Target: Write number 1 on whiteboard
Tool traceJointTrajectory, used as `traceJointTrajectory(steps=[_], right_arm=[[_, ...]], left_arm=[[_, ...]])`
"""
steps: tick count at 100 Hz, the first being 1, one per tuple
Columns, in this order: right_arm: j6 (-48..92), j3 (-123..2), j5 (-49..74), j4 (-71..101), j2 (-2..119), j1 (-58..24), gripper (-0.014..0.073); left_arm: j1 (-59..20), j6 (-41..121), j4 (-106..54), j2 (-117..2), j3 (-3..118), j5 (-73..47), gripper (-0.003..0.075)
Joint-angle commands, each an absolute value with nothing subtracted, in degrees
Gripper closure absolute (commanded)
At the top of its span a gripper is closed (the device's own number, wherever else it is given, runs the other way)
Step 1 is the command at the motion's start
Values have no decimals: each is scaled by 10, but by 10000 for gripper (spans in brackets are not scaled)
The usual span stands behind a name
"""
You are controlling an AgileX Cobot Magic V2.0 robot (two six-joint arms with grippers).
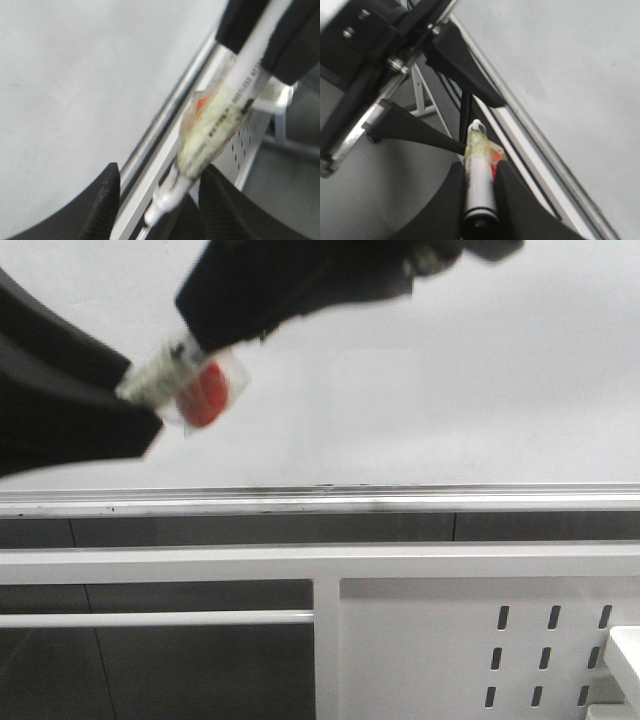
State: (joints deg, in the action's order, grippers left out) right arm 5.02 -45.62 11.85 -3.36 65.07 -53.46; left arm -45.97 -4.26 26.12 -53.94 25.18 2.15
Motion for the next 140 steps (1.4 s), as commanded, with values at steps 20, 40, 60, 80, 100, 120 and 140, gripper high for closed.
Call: traceJointTrajectory(steps=[20,40,60,80,100,120,140], right_arm=[[9,-391,38,-38,540,-481,666],[9,-333,3,-29,467,-446,659],[9,-327,-62,-29,450,-415,660],[9,-327,-105,-29,473,-373,660],[9,-336,-140,-29,503,-363,660],[42,-368,-129,-29,530,-363,660],[42,-374,-129,-29,536,-336,660]], left_arm=[[-454,-50,105,-414,220,94,428],[-403,-50,0,-355,141,252,738],[-361,-50,-133,-351,69,384,740],[-357,-50,-158,-351,40,443,740],[-357,-50,-159,-351,40,443,740],[-357,-50,-160,-351,40,443,740],[-357,-50,-160,-351,40,444,740]])
